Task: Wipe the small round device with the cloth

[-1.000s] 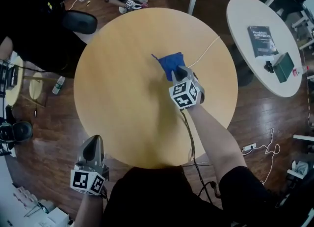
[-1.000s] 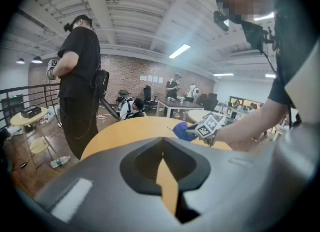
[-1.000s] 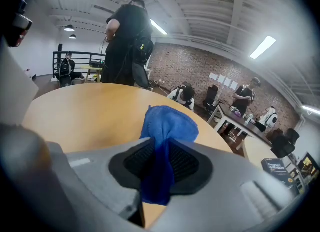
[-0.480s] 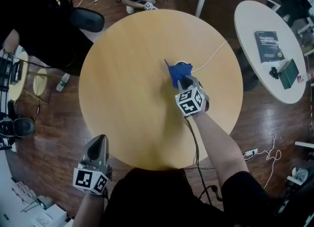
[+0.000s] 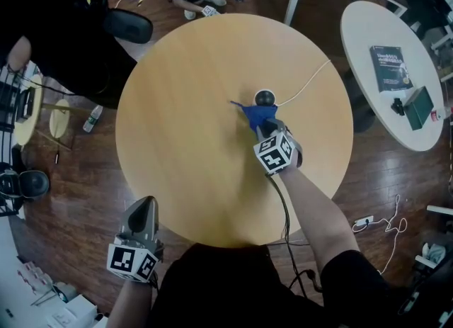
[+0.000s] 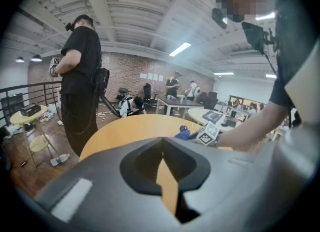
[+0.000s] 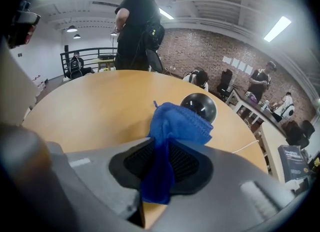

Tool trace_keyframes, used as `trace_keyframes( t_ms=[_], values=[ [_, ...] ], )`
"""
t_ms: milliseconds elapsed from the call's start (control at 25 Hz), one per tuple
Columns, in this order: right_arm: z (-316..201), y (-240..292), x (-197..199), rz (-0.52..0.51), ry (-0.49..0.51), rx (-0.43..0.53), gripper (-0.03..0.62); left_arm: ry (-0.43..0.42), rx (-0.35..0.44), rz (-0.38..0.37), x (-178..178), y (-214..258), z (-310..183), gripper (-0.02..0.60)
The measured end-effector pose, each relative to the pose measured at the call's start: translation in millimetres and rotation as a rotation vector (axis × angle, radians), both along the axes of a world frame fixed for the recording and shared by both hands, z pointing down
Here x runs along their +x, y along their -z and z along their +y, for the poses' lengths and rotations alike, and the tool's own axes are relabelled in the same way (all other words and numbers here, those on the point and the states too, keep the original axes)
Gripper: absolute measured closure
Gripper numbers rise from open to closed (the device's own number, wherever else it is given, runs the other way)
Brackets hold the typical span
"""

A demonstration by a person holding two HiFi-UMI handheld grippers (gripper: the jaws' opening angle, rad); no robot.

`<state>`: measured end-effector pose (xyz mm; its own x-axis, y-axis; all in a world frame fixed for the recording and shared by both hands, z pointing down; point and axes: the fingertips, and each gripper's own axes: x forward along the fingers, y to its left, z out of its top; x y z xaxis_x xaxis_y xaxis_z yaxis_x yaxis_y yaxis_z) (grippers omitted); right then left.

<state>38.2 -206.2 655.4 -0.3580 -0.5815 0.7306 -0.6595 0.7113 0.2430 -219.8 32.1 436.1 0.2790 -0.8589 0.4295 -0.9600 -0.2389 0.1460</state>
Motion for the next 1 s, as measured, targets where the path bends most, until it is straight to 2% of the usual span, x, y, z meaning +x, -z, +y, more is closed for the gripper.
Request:
trace_keyframes(
  t_ms=[120, 320, 560, 640, 800, 1000],
  values=[
    [6, 2, 4, -0.005, -0.003, 0.011, 0.507, 0.008, -0.002, 0.019, 1, -2, 1, 0.575],
    [-19, 56, 17, -0.047, -0.047, 0.226, 0.507, 0.020, 0.005, 0.037, 3, -6, -1, 0.575],
    [-55, 97, 16, -0.058, -0.063, 0.325, 0.507, 0.028, 0.000, 0.040, 3, -8, 4, 0.575],
    [-66, 99, 15, -0.055, -0.070, 0.318, 0.507, 0.032, 0.000, 0.035, 2, -7, 5, 0.575],
    [-77, 84, 9, -0.036, -0.074, 0.235, 0.505, 0.042, 0.001, 0.031, -3, -6, 7, 0.575],
    [-67, 76, -2, -0.032, -0.041, 0.216, 0.505, 0.054, 0.001, 0.039, -4, -7, 9, 0.575]
  ],
)
